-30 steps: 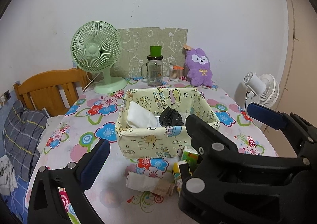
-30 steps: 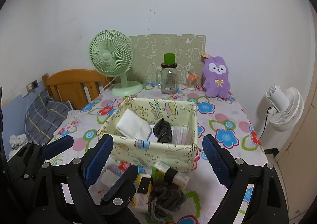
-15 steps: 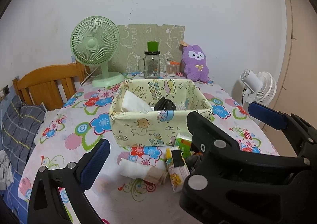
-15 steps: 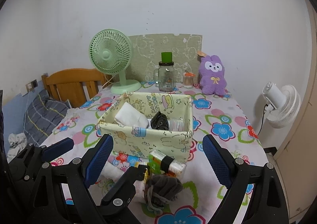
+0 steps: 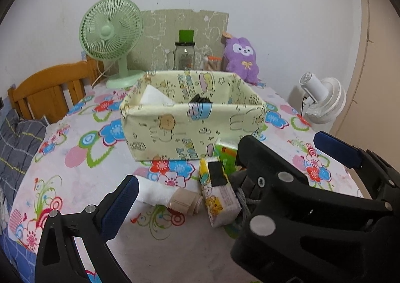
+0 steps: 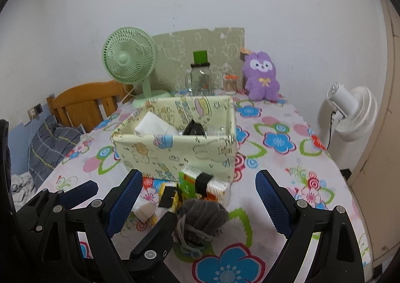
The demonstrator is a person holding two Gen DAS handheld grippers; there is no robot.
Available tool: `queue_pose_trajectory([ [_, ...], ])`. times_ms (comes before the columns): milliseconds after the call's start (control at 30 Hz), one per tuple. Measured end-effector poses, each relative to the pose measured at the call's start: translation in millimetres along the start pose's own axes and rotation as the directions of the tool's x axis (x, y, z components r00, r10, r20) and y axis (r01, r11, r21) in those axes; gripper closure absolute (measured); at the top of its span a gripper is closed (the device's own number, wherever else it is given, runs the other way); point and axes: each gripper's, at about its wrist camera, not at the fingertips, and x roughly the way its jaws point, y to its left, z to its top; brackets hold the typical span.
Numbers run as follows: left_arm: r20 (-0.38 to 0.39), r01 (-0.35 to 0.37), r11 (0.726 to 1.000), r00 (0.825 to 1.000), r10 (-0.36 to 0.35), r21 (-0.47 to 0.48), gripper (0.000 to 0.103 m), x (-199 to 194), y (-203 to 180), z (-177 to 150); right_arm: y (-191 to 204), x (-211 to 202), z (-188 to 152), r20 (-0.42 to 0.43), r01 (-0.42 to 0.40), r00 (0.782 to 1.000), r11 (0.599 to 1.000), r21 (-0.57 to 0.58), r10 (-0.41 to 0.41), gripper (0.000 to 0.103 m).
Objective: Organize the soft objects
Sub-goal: 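Move both open tools toward the tissue packet and grey glove beside the basket, then grasp the white tissue packet with the left tool while the right tool grasps the grey glove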
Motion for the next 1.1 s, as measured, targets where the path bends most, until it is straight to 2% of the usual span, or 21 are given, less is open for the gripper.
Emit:
queue_pose_trajectory([
  [300, -0.058, -0.011, 1.000, 0.998, 0.010, -0.017, 0.004, 20, 2, -11, -10, 20, -14, -0.058, -0.003, 0.998, 1.000, 0.030, 0.004, 0.010],
  [467, -0.079, -0.013, 1.000, 0.997, 0.011, -0.023, 0.014, 29, 2, -11, -18, 30, -18, -0.086, -0.001, 0.996, 0.998, 0.062, 0.007, 0.010],
  [567, -0.088, -0.004, 1.000, 0.996, 0.002, -0.020, 0.023, 33, 0, -11, -22, 34, -18, -0.096, 0.005, 0.995, 0.997, 0.072, 0.002, 0.010],
  [633, -0.103, 0.009, 1.000, 0.995, -0.011, -0.023, 0.036, 37, -1, -12, -25, 38, -19, -0.107, 0.012, 0.994, 0.997, 0.077, -0.004, 0.010],
  [667, -0.114, 0.017, 0.999, 0.993, -0.020, -0.029, 0.039, 39, -1, -13, -26, 39, -20, -0.113, 0.014, 0.994, 0.997, 0.081, -0.005, 0.010],
  [700, -0.125, 0.028, 0.999, 0.992, -0.032, -0.037, 0.050, 41, -1, -13, -27, 41, -20, -0.118, 0.015, 0.993, 0.996, 0.084, -0.005, 0.010],
  [733, -0.133, 0.034, 0.998, 0.990, -0.040, -0.047, 0.058, 43, 0, -13, -28, 43, -20, -0.124, 0.015, 0.992, 0.996, 0.088, -0.004, 0.010],
  [833, -0.145, 0.047, 0.997, 0.988, -0.055, -0.060, 0.069, 46, 1, -14, -31, 46, -21, -0.136, 0.017, 0.991, 0.995, 0.099, -0.004, 0.010],
  [867, -0.145, 0.047, 0.997, 0.988, -0.055, -0.059, 0.069, 46, 1, -14, -31, 47, -22, -0.141, 0.018, 0.990, 0.995, 0.101, -0.004, 0.010],
  [933, -0.139, 0.045, 0.997, 0.989, -0.053, -0.057, 0.077, 44, 1, -15, -31, 49, -22, -0.148, 0.014, 0.989, 0.994, 0.107, 0.002, 0.010],
  [1100, -0.122, 0.031, 0.999, 0.992, -0.036, -0.042, 0.081, 39, 2, -15, -26, 52, -23, -0.163, -0.002, 0.986, 0.994, 0.108, 0.019, 0.012],
])
